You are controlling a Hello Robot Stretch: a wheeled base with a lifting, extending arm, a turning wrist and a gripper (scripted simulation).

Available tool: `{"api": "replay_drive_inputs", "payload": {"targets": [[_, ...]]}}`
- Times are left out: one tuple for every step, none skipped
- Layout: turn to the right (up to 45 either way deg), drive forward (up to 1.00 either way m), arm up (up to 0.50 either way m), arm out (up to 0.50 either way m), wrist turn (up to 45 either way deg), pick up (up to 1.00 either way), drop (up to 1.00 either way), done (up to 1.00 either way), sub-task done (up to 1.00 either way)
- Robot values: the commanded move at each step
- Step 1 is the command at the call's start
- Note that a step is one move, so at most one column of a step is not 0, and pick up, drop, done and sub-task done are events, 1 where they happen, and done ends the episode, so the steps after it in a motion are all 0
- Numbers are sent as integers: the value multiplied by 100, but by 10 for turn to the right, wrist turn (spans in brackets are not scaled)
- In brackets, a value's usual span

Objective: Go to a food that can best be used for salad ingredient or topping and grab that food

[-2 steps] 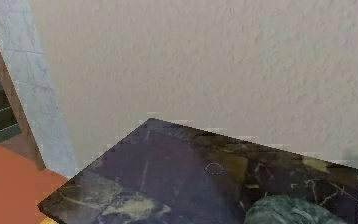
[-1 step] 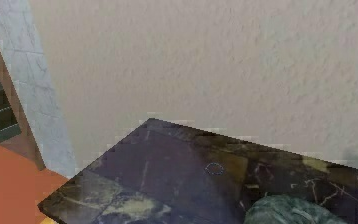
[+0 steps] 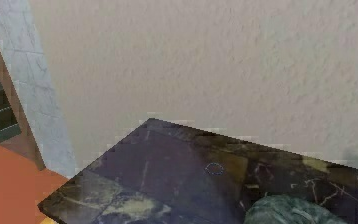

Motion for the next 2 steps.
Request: {"api": "replay_drive_inputs", "payload": {"targets": [[0, 0, -10, 0, 0, 0, 0, 0, 0], [0, 0, 0, 0, 0, 100, 0, 0, 0]]}}
